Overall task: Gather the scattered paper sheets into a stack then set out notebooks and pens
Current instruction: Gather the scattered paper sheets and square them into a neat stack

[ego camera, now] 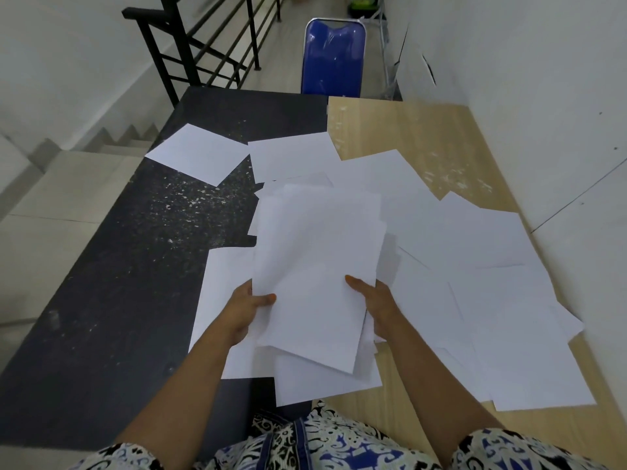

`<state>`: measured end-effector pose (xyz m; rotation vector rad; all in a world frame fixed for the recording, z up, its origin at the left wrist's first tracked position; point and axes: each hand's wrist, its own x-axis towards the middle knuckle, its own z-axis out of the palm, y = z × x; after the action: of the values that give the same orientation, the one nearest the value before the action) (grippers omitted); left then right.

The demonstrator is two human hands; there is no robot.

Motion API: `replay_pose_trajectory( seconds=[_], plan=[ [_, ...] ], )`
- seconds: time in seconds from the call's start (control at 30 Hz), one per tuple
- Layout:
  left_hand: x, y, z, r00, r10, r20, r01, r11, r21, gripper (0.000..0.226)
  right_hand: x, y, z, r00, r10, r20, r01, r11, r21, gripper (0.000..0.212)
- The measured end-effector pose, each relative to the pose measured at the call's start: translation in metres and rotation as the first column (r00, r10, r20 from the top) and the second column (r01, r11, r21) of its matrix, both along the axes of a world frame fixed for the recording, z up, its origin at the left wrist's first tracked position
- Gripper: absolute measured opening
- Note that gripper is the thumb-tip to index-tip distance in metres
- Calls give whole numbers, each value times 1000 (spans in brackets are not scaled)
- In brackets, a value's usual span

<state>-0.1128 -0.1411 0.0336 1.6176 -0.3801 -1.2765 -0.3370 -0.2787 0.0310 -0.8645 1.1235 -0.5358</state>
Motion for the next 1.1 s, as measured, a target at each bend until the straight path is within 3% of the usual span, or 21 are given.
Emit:
replay_pose_trajectory(
  seconds=[0.07, 0.2, 0.4, 0.63, 0.9, 1.1],
  plan=[
    [4, -3, 8, 999, 2, 44, -1, 1000, -23, 33, 1, -5, 14, 999, 25, 30, -22, 995, -98, 31],
    [8, -13, 25, 981, 36, 192, -23, 997, -71, 36, 7, -12, 35, 998, 36, -52, -50, 954, -294, 27],
    [5, -32, 56, 958, 167, 233, -99, 955, -280, 37, 9, -7, 54, 1000, -24, 10, 26, 914, -404, 24],
    [-2, -38, 79, 943, 258, 209, -152, 895, -420, 40, 4, -2, 70, 995, -57, 78, 85, 903, -421, 27],
    [-10, -36, 81, 944, 271, 189, -156, 868, -471, 30, 2, 6, 76, 990, -87, 112, 129, 876, -464, 25],
    [-14, -32, 84, 943, 292, 157, -169, 831, -531, 45, -1, 7, 79, 982, -95, 161, 158, 879, -450, 38]
  ],
)
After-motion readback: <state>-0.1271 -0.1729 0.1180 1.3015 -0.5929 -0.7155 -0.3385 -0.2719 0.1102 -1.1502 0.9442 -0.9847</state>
